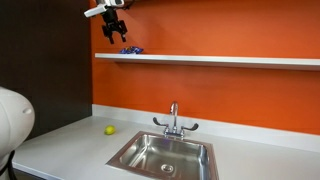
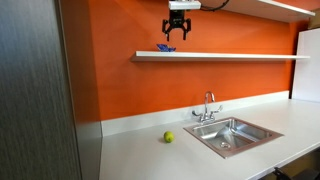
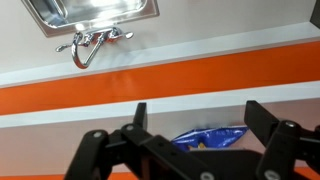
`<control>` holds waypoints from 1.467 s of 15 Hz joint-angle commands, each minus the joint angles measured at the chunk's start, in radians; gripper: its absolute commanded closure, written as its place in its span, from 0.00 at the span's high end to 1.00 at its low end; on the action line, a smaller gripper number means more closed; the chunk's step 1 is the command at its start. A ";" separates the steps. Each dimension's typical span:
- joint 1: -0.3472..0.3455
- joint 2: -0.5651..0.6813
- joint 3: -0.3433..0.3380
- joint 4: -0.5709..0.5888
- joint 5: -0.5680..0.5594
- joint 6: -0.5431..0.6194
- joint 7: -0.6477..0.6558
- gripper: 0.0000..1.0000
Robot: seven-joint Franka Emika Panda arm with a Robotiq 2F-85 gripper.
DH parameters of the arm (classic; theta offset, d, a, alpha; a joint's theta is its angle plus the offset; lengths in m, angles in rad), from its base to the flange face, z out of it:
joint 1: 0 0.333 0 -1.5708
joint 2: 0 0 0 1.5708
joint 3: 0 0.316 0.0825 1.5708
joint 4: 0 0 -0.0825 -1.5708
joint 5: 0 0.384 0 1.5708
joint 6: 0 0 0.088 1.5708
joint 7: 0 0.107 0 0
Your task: Put the blue packet on the bottom shelf
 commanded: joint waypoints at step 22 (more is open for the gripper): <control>0.002 -0.468 0.006 -0.978 0.188 0.050 -0.175 1.00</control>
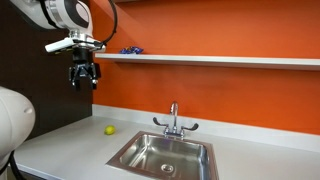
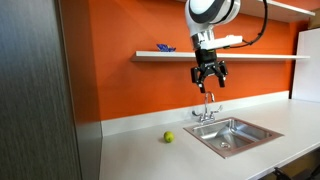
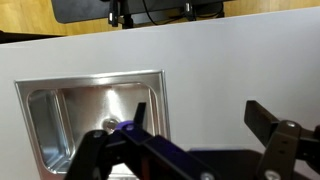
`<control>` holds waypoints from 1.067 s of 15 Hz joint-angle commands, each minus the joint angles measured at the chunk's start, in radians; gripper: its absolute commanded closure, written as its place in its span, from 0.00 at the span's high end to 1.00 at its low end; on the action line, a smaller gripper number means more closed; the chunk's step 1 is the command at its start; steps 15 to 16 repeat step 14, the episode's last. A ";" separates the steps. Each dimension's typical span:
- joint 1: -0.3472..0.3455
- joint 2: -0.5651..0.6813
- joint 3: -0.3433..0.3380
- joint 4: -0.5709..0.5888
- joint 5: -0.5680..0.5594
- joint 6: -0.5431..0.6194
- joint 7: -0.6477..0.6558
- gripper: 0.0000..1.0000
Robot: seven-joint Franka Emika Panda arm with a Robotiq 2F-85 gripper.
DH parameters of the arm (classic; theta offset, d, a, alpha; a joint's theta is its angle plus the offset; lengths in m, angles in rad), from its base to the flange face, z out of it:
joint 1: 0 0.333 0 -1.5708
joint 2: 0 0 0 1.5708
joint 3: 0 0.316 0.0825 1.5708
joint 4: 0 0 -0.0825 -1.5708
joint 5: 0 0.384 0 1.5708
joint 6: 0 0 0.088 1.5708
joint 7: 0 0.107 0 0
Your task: Put the blue packet on the bottom shelf
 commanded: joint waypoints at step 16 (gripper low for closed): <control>-0.024 0.006 -0.016 -0.071 0.006 0.074 -0.069 1.00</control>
